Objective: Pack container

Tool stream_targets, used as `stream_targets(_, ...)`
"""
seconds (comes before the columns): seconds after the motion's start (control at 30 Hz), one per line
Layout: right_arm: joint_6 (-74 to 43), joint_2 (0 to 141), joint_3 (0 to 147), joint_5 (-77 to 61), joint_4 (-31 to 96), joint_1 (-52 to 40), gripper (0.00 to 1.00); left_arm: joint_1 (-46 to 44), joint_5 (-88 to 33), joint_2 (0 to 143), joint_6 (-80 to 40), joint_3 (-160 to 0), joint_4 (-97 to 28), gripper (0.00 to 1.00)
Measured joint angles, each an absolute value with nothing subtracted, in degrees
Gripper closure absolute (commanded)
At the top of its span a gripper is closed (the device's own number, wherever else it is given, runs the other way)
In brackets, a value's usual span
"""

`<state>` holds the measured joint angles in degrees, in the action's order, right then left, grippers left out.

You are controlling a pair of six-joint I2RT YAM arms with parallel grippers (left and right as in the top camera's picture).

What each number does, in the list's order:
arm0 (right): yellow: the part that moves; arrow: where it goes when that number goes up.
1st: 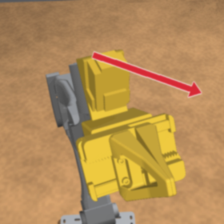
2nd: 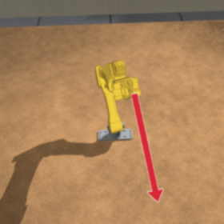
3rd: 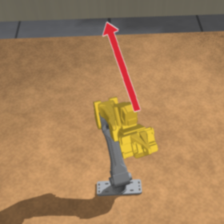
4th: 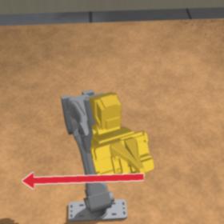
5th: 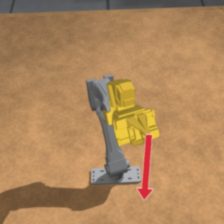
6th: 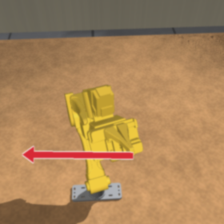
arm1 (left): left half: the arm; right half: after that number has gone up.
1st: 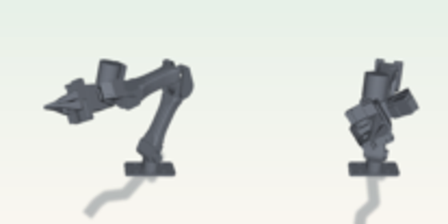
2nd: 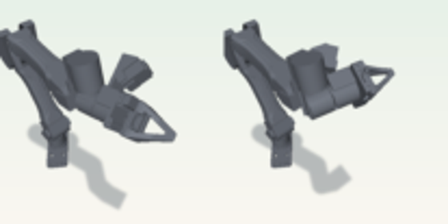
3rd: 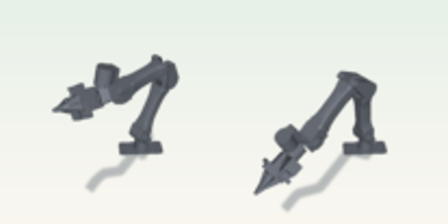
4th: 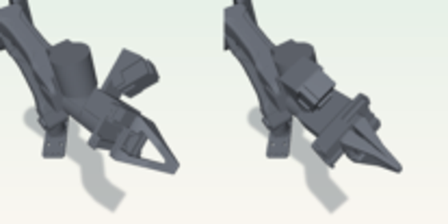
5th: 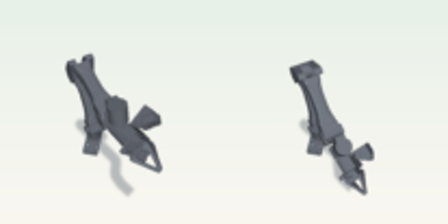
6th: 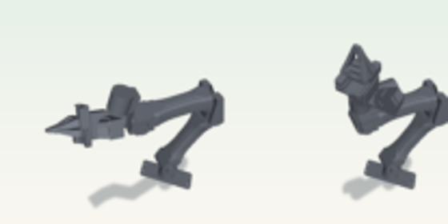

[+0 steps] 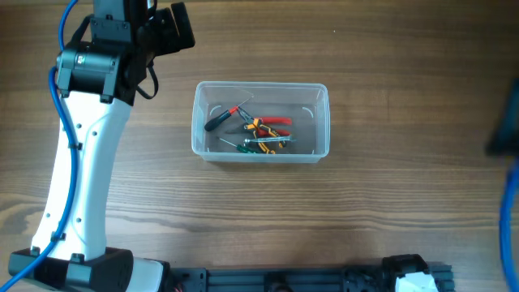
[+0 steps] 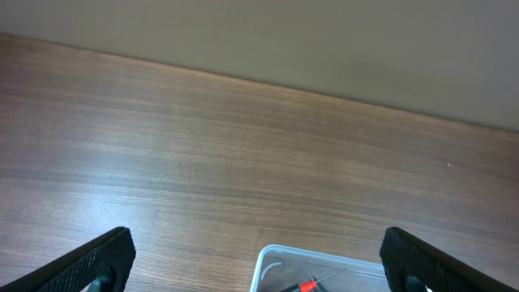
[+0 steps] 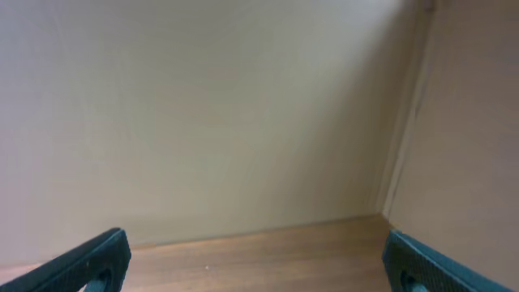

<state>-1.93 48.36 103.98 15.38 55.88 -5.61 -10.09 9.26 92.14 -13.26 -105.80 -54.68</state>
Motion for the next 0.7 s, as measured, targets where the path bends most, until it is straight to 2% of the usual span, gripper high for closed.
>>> stream_targets(0.17,-2.28,34.96,84.23,15.59,40.25,-4.97,0.0,-10.09,9.26,92.14,-13.28,-105.8,-54.7,0.0)
stream_targets(0.23,-2.42,28.49,71.26,14.68,24.77,-4.1,0.0,-10.09,9.28,92.14,-13.28,-105.8,-54.72,0.0)
stream_targets(0.37,-2.42,18.11,50.19,11.62,10.39,-3.42,0.0,-10.09,9.39,92.18,-13.28,-105.8,-54.81,0.0)
stream_targets(0.5,-3.49,14.5,36.38,6.39,3.14,-2.48,0.0,-10.04,9.43,92.18,-13.28,-105.8,-54.83,0.0)
stream_targets(0.7,-8.6,14.37,25.12,2.33,-1.1,-1.28,0.0,-10.04,9.41,92.18,-13.28,-105.8,-54.85,0.0)
